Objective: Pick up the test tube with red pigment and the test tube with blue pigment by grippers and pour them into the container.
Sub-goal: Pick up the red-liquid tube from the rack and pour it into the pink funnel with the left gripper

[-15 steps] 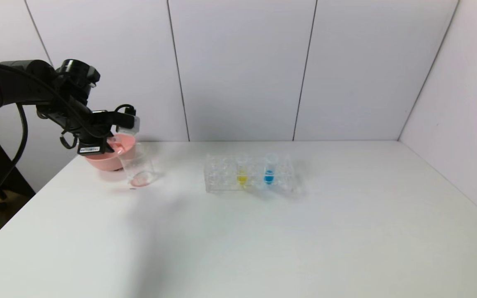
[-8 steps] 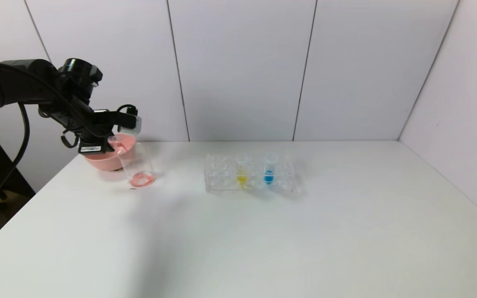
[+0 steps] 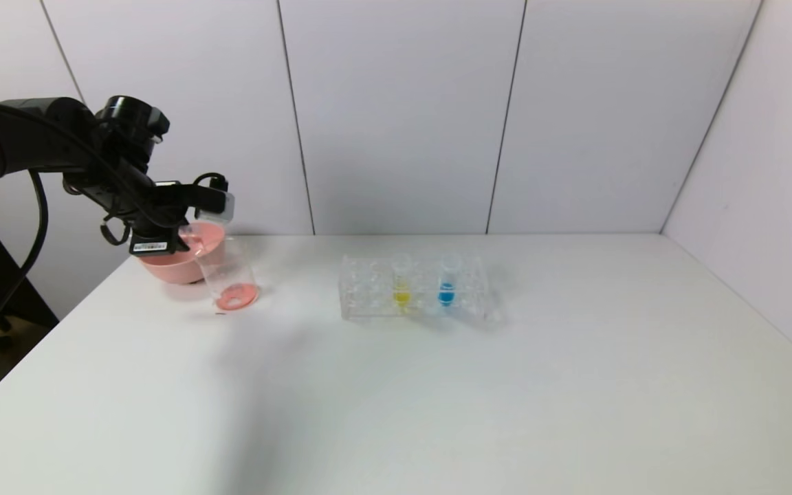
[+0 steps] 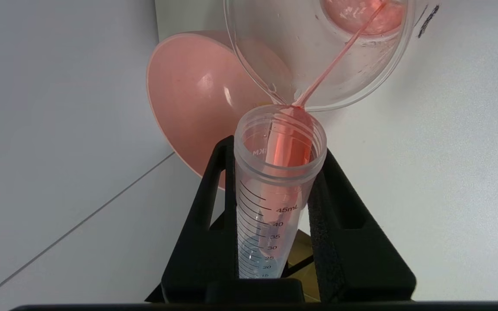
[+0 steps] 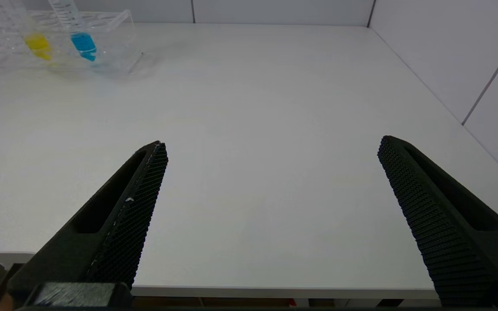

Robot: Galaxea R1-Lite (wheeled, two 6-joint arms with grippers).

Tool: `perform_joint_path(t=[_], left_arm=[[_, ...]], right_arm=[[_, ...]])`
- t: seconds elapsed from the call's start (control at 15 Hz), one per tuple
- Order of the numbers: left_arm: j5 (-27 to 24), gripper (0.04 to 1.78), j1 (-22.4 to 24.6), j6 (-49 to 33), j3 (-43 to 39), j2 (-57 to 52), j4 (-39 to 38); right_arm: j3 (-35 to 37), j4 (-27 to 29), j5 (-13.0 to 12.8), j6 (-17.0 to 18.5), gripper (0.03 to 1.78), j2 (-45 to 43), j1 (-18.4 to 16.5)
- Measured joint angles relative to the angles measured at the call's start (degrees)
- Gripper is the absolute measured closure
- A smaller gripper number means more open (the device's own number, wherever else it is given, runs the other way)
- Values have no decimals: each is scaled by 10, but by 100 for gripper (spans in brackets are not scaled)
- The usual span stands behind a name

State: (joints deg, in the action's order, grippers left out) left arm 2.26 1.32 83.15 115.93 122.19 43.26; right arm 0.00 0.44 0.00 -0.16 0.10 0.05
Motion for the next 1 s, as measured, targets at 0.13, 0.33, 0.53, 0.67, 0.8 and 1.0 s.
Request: perform_joint_path(t=[0.13,0.33,0.53,0.67,0.8,1.0], left_arm=[[0,134,-1,0,0,0,0],[2,134,-2,0,0,0,0],[8,134,-4,0,0,0,0],[9,134,-5,1,0,-1,0],[17,134,-5,1,0,-1,1],[30,134,-8,1,0,-1,1]], right_arm=[[0,0,0,0,4,0,0],[0,0,0,0,4,0,0],[0,0,0,0,4,0,0],[0,0,0,0,4,0,0],[0,0,0,0,4,0,0],[0,0,0,0,4,0,0]])
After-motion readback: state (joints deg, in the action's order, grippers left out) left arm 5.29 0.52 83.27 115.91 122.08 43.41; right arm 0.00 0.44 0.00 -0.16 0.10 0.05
